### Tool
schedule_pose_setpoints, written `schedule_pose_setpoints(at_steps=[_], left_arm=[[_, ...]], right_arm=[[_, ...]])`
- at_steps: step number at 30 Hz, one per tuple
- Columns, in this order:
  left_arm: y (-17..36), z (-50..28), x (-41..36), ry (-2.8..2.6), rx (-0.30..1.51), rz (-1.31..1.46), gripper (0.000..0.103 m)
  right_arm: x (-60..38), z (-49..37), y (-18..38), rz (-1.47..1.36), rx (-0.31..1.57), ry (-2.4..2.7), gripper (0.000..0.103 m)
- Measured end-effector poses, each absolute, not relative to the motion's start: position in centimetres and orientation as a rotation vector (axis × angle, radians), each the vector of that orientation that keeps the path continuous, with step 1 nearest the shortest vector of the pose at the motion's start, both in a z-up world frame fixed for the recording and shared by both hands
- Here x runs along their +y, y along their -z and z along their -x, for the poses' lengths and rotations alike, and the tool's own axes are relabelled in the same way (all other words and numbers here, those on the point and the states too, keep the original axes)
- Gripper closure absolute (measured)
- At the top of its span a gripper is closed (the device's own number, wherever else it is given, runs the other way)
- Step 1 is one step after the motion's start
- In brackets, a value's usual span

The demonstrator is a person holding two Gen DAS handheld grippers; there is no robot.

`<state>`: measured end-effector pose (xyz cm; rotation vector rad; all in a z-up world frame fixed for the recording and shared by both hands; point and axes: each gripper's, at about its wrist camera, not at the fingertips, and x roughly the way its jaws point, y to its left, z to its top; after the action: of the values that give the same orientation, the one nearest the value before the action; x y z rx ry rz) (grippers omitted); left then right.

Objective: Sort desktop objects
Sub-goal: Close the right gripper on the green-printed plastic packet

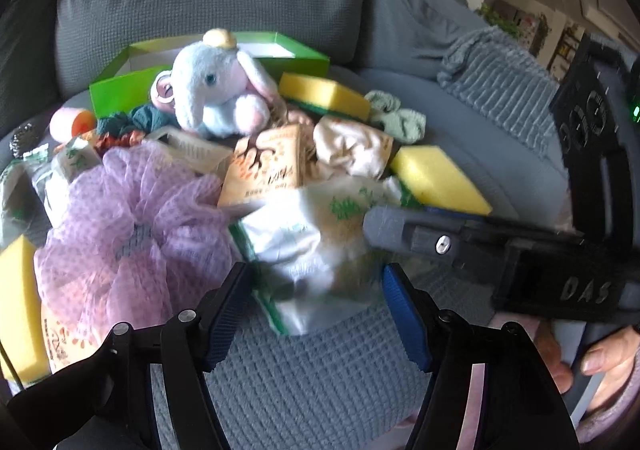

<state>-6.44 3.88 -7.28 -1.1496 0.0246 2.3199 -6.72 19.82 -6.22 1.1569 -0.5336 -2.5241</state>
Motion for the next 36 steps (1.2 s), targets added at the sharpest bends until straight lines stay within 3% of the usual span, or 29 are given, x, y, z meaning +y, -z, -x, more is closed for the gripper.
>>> schedule_pose_setpoints(at_steps=[4, 12, 14, 20, 26, 36], left_arm=[[8.0, 6.9, 3.0, -2.298, -0.071, 1.181, 0.034], [8.1, 6.9, 2.9, -2.282, -0.080, 1.170, 0.041], [8.1, 6.9, 2.8, -2.267, -0.089, 1.165, 0.045], [8.0, 7.1, 2.7, -2.248, -0.112, 1.160, 0.048], [7.6, 7.0, 3.5, -2.268, -0.063, 1.118, 0.054], [6.4, 6.5, 3.5, -2.298, -0.029, 1.081, 0.055]], right_arm=[[19.5, 6.7, 6.1, -1.142, -0.527, 2.516, 0.053], [19.3, 6.9, 6.2, -1.141, -0.550, 2.515, 0.056], [19.1, 6.8, 6.1, -1.129, -0.538, 2.517, 0.064], [18.6, 6.9, 6.0, -1.113, -0.524, 2.505, 0.070], [18.4, 6.7, 5.8, -1.085, -0.522, 2.491, 0.077], [18.3, 5.8, 4.8, -1.034, -0.509, 2.499, 0.083]])
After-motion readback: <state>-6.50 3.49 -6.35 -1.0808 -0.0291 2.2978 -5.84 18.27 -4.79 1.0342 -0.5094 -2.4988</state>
